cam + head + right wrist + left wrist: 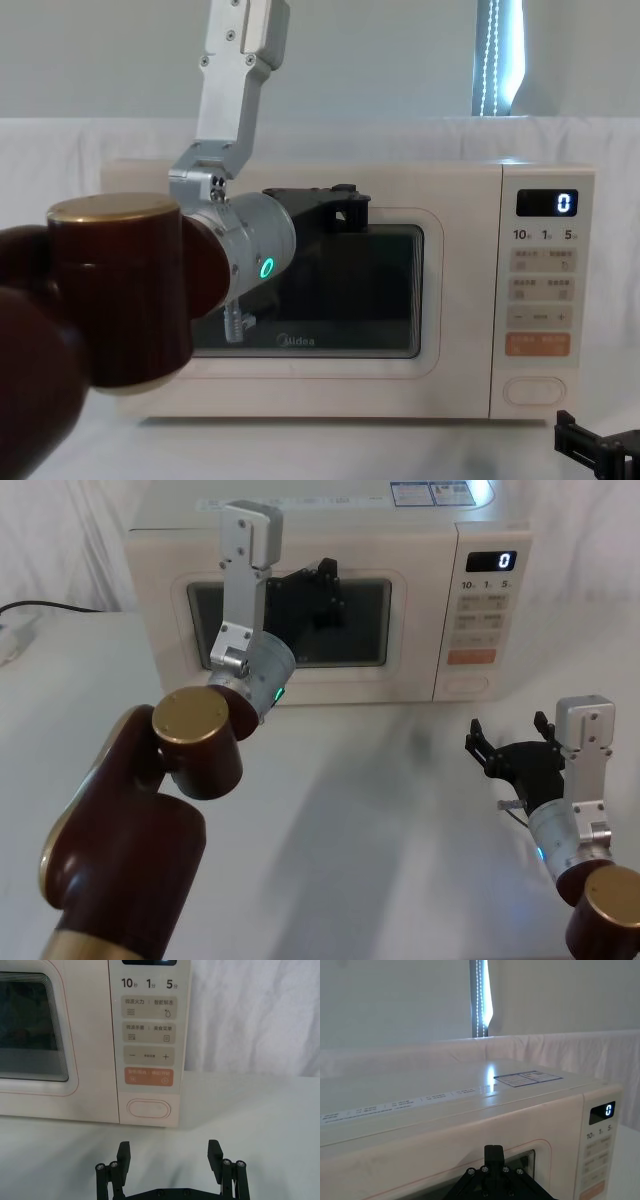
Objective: Press the button to open the microwave door with one hand; close the microwave door with the other hand.
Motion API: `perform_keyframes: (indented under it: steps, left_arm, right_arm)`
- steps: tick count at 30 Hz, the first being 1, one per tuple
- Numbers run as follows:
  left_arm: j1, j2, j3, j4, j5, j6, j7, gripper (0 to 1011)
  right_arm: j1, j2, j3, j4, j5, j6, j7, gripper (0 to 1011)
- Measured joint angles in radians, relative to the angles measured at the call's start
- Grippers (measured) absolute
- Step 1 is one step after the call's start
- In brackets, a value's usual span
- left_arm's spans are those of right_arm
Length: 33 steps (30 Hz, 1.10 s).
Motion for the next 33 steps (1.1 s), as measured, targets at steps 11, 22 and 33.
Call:
perform_keyframes:
  steps: [11, 22, 33]
  left_arm:
    - [0.125, 0.035, -0.020, -0.156, -0.034, 0.052, 0.004, 0]
    - [0.271, 0.088, -0.059, -0.304, -0.084, 0.101, 0.008, 0]
    - [0.462, 0.138, -0.119, -0.438, -0.122, 0.096, 0.043, 0]
  right_arm:
    - [0.000, 0.000, 0.000, 0.000, 0.000, 0.000, 0.000, 1002]
    - [0.000, 0.000, 0.000, 0.000, 0.000, 0.000, 0.000, 1002]
    - [0.000, 0.000, 0.000, 0.000, 0.000, 0.000, 0.000, 1002]
